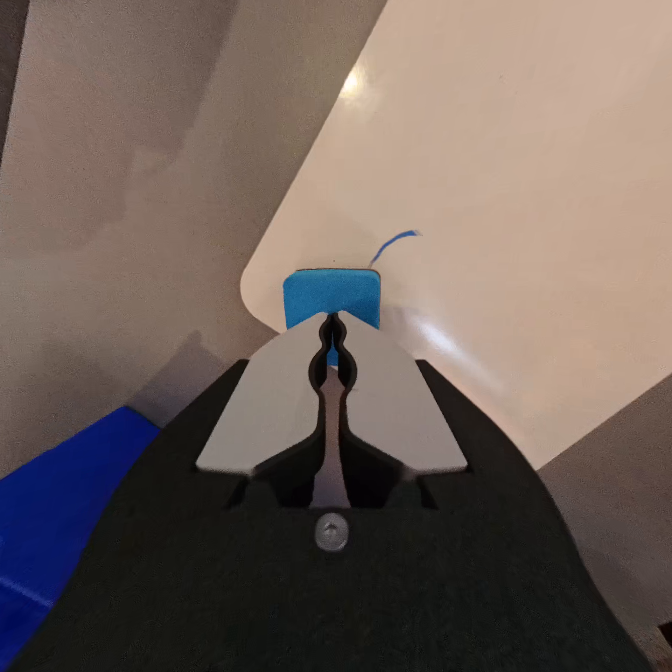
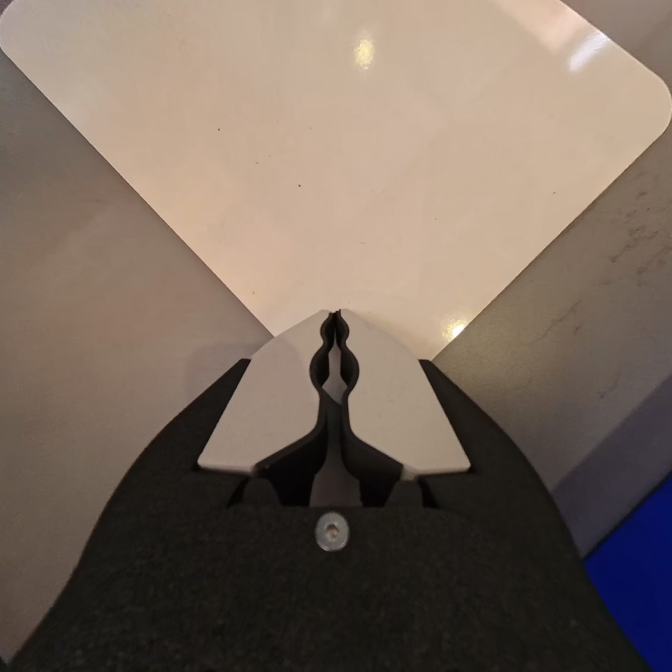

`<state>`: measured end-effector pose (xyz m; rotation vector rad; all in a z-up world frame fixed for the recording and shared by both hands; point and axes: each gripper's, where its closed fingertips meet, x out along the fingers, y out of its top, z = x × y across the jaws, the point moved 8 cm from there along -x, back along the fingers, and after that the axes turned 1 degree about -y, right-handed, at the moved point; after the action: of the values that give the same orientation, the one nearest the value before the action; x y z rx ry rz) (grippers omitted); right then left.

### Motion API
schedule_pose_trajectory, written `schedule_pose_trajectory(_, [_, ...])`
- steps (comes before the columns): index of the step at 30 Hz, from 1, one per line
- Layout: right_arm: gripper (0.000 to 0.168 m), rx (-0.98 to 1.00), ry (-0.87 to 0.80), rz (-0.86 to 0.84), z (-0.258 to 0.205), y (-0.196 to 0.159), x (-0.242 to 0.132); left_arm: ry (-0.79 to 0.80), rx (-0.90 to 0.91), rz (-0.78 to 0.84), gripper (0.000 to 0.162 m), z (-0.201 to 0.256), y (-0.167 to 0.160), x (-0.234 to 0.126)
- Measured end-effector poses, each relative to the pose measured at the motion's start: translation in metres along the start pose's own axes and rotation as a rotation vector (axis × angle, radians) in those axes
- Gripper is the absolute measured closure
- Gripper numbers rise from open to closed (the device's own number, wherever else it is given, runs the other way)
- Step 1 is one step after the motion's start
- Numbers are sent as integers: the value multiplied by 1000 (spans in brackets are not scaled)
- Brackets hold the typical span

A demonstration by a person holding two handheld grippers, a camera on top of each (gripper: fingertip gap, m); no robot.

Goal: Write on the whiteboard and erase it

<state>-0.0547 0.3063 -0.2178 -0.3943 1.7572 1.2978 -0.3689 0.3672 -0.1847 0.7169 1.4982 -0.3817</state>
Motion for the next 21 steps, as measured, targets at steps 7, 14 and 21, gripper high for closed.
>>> schedule_pose_trajectory(7, [168, 3, 1, -3, 1, 0, 0, -11, 303, 41, 162, 82, 45, 4])
schedule_pose_trajectory(14, [168, 1, -7, -8, 1, 0, 0, 25, 50, -20, 162, -4, 19, 4])
schedule_pose_trajectory(21, [168, 6, -4, -12, 2, 1, 1, -40, 340, 55, 162, 92, 51, 5])
